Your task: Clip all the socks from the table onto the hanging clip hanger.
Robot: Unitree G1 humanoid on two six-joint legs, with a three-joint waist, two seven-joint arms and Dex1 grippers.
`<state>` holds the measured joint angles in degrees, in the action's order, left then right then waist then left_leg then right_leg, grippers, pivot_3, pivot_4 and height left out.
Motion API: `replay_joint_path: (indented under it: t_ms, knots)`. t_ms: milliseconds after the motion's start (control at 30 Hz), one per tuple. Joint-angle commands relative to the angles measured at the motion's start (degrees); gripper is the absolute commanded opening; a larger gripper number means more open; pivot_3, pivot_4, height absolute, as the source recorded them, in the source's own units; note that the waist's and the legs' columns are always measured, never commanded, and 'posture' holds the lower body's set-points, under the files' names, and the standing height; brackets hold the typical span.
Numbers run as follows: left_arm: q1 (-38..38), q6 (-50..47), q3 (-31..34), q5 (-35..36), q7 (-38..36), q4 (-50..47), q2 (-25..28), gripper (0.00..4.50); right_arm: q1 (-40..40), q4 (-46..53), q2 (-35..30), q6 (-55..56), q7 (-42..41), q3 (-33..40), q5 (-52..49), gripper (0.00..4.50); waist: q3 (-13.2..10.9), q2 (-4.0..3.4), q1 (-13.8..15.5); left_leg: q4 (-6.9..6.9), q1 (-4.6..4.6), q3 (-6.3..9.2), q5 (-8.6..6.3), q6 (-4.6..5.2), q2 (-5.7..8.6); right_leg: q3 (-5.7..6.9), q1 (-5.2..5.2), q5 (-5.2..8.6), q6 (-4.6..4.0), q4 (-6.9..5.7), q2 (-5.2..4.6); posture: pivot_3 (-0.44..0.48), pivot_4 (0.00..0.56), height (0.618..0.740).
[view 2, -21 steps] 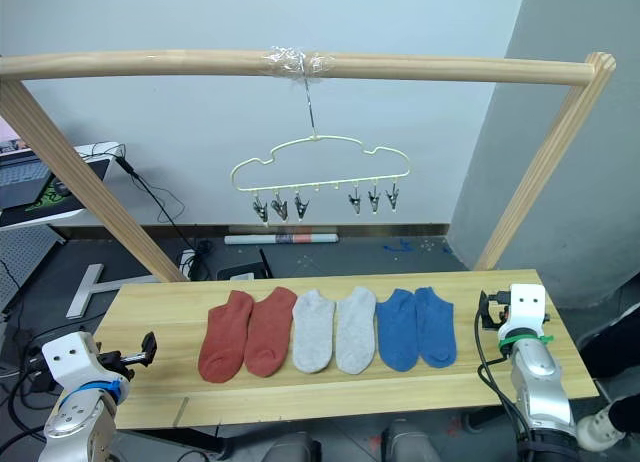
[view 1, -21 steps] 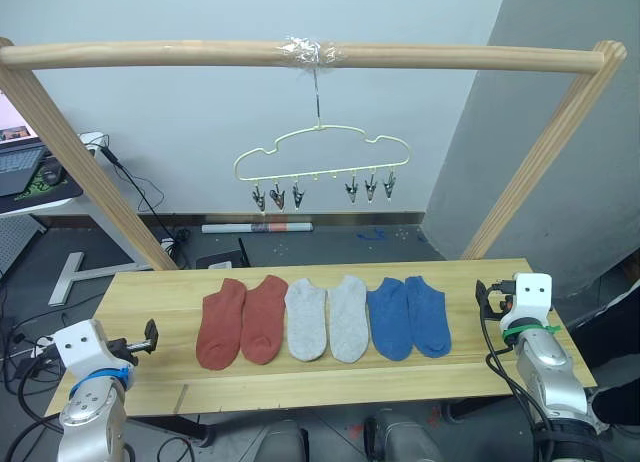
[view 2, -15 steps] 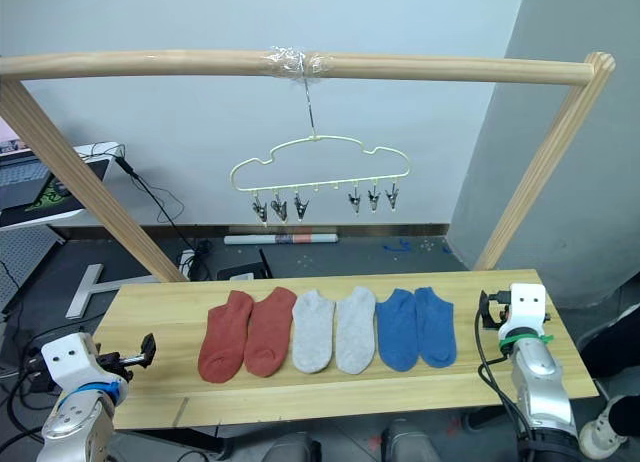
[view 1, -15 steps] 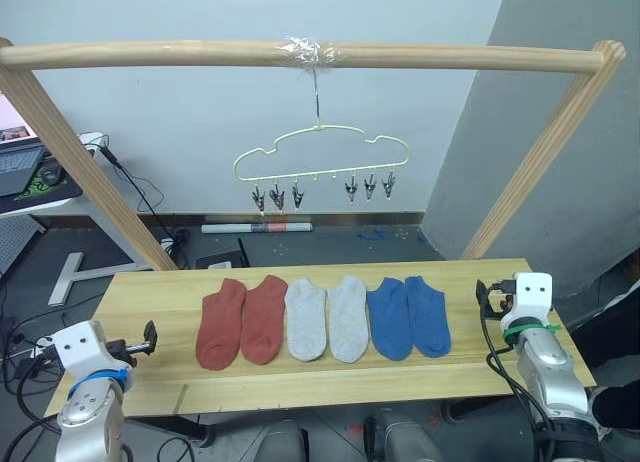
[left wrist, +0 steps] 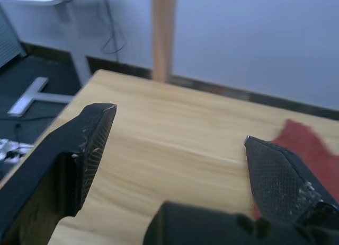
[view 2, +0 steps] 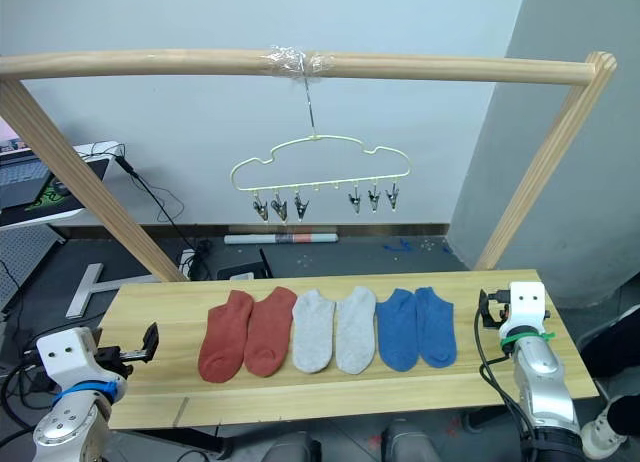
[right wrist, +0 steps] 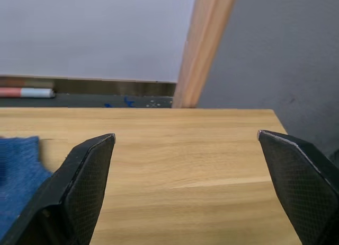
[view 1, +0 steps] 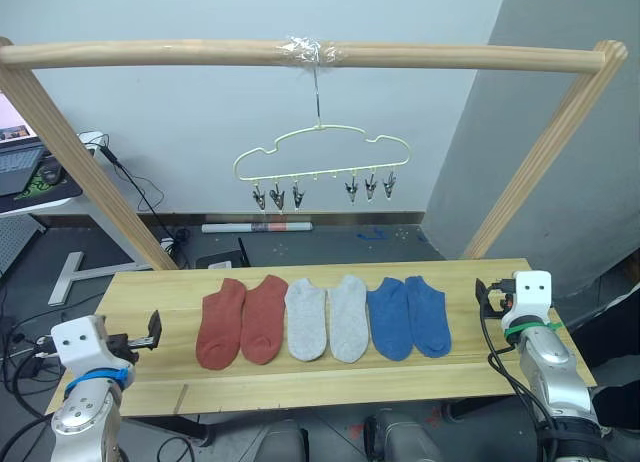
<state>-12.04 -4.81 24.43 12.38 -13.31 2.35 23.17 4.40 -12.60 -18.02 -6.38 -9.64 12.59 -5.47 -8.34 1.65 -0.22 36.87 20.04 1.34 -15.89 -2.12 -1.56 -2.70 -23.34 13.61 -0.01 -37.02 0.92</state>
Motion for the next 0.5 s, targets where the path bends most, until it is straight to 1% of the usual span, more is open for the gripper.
replay_joint_path:
  t_ms: [33,100,167,267,333,400,500]
  knots:
    - [1.02,-3.47,-2.90,2.70,-2.71,-10.28,0.15,4.49,2.18,3.93,-1.16,1.43,-1.67,-1.83,0.97,4.50,-0.19,-0.01,0.00,0.01,0.00,0.00,0.00,0.00,-0.01,0.01,0.00,0.00,-0.01,0.00,0.00,0.069,0.132,0.740]
    - [1.94,-5.65,-3.90,4.44,-3.88,-13.10,0.02,4.49,2.73,4.56,-1.31,1.26,-2.28,-2.70,1.12,4.50,-0.27,-0.06,0.00,0.03,0.00,0.00,0.00,0.00,-0.01,0.01,0.00,0.00,-0.01,-0.02,0.01,0.069,0.132,0.740]
    - [3.43,-5.65,-5.34,4.71,-5.56,-14.43,0.53,4.49,3.52,5.49,-1.42,1.31,-3.29,-3.95,1.22,4.50,-0.30,-0.10,0.00,0.03,0.00,-0.01,0.00,0.00,0.00,0.02,0.00,0.00,-0.01,-0.02,0.02,0.067,0.134,0.740]
    - [9.21,-5.13,-8.92,4.02,-5.83,-15.25,-0.61,3.88,5.41,9.80,-0.94,-0.82,-9.19,-7.69,-1.28,4.50,-0.41,-0.14,0.01,0.01,0.04,0.00,0.00,0.00,0.03,0.05,-0.03,-0.02,0.03,-0.01,0.06,0.058,0.136,0.740]
    - [12.28,-5.58,-10.96,2.84,-5.15,-14.00,-1.45,3.26,5.78,12.66,-1.44,-1.85,-13.38,-9.81,-2.83,4.50,-0.44,-0.16,0.02,0.02,0.16,0.06,0.00,0.00,0.05,0.07,-0.09,-0.18,0.31,0.00,0.10,0.051,0.141,0.740]
    - [14.50,-5.71,-12.26,1.93,-4.38,-12.40,-2.37,2.61,6.19,14.90,-1.80,-2.85,-16.32,-10.71,-4.46,4.50,-0.44,-0.17,0.01,0.02,0.29,0.06,0.00,0.00,0.05,0.08,-0.16,-0.21,0.35,0.00,0.26,0.044,0.142,0.740]
    - [16.72,-6.67,-13.44,1.42,-3.31,-11.67,-3.78,2.61,7.28,16.63,-2.10,-4.37,-17.92,-10.93,-5.74,4.50,-0.45,-0.15,-0.02,0.04,0.45,0.08,-0.01,0.00,0.05,0.10,-0.24,-0.21,0.36,0.06,0.26,0.033,0.146,0.740]
